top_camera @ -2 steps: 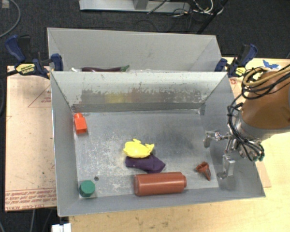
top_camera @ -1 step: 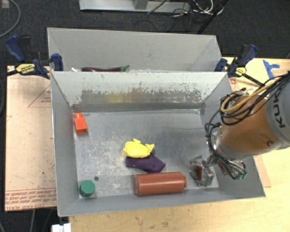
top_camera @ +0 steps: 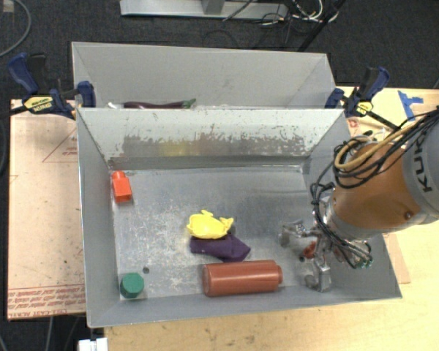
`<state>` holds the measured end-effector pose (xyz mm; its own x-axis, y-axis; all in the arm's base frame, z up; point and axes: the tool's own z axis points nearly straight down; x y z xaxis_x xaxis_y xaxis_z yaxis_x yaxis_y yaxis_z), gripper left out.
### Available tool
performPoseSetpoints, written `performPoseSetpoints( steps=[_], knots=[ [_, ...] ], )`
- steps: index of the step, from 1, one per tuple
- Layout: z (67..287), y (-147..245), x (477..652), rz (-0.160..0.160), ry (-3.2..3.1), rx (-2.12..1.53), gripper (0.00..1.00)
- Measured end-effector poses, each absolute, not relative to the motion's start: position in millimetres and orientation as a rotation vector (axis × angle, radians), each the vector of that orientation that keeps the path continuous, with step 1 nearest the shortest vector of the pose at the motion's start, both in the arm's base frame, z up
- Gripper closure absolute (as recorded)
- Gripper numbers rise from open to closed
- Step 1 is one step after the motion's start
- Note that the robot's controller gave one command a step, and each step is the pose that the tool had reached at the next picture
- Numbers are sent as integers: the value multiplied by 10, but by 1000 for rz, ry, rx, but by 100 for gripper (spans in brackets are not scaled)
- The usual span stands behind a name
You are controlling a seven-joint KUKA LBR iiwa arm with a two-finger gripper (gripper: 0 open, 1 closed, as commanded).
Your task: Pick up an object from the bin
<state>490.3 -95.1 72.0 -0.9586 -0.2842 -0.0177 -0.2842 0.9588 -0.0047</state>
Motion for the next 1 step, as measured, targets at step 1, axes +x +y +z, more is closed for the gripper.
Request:
performPoseSetpoints(
  steps=[1],
  knots=[
    [720,-952,4900,-3,3093,-449,0]
  ],
)
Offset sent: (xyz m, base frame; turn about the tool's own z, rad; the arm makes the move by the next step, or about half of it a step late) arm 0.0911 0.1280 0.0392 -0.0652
